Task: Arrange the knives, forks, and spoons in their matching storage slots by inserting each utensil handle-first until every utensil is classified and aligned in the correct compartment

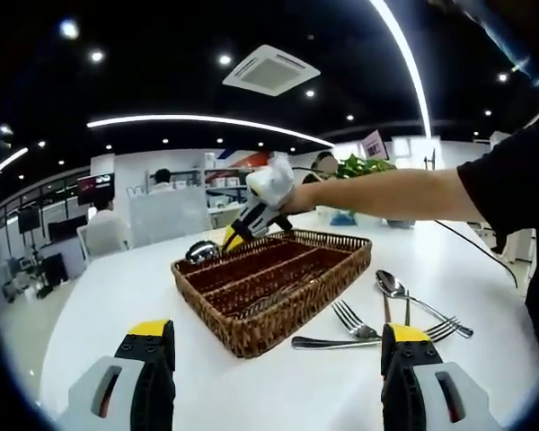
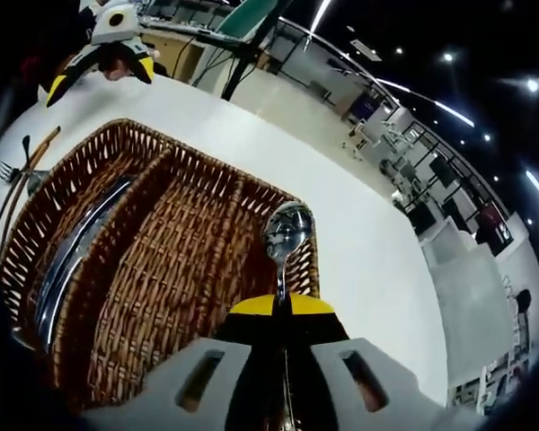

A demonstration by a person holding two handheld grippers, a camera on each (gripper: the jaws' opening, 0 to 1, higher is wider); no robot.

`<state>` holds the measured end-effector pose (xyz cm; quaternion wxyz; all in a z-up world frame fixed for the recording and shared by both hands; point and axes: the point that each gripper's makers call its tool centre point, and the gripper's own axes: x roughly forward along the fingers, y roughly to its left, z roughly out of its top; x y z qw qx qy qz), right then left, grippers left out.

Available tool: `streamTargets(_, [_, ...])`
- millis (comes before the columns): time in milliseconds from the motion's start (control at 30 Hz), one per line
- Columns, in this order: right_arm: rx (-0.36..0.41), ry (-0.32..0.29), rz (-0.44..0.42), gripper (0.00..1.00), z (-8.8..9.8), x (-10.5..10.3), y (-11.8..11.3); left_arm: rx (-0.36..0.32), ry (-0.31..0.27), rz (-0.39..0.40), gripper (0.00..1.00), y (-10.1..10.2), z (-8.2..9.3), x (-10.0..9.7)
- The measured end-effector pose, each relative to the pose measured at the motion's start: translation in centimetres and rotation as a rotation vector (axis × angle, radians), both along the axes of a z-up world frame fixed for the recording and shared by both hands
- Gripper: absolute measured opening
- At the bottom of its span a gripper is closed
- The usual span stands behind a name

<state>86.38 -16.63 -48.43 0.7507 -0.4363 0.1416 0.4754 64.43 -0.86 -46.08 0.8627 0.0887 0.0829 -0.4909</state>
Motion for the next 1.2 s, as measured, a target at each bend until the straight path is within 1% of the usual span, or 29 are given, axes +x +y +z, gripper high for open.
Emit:
streamTargets(67, [0.012,0.009,-0.004,0.0,-0.1,0.2,0.0,-0.003,-0.002,-0.002,1.0,-0.2,0.1,-0.1])
streamTargets(133, [0.003,0.013,-0.005,0.0,-0.5,0.3,0.0,-0.004,0.001,-0.006,1.0,-0.3,0.0,-0.1])
streamTargets(233, [-0.003,0.035,0.002,0.0,-1.1,0.2,0.2,0.003,0.003,-0.004,1.0,-0.2,-0.2,0.0])
streamTargets(433, [0.005,0.045,-0.009,0.0,-1.5,0.5,0.4,0.009,0.001,-0.005,1.0,-0.3,-0.3,-0.1])
streamTargets(567, [-0.033,0.068,-0.001,0.0,-2.6,0.4,0.6,0.014,0.003,-0.007,1.0,-0.3,-0.5,-0.2])
streamTargets(700, [-0.04,0.085,-0.012,0.0,-3.2,0.6,0.4,0.01,0.002,-0.004,1.0,-0.2,-0.4,-0.2])
streamTargets(800, [-0.053,0.114,-0.021,0.01,-3.9,0.6,-0.1,0.015,0.0,-0.006,1.0,-0.2,-0.5,-0.3])
streamTargets(833, [-0.034,0.107,-0.018,0.01,-3.6,0.7,0.1,0.016,0.0,-0.006,1.0,-0.3,-0.5,-0.3])
streamTargets(1033, [-0.005,0.129,-0.025,0.01,-3.8,0.6,0.1,0.02,0.0,-0.009,1.0,-0.4,-0.7,-0.4])
streamTargets(1100, [-0.003,0.122,-0.026,0.02,-3.8,0.7,0.2,0.024,0.0,-0.01,1.0,-0.3,-0.7,-0.4])
streamTargets(1167, [-0.013,0.087,-0.053,0.02,-3.5,1.1,0.0,0.025,-0.002,-0.007,1.0,-0.2,-0.7,-0.3])
streamTargets(1200, [-0.017,0.101,-0.038,0.02,-3.6,0.9,0.1,0.019,-0.002,-0.003,1.0,-0.1,-0.6,-0.2])
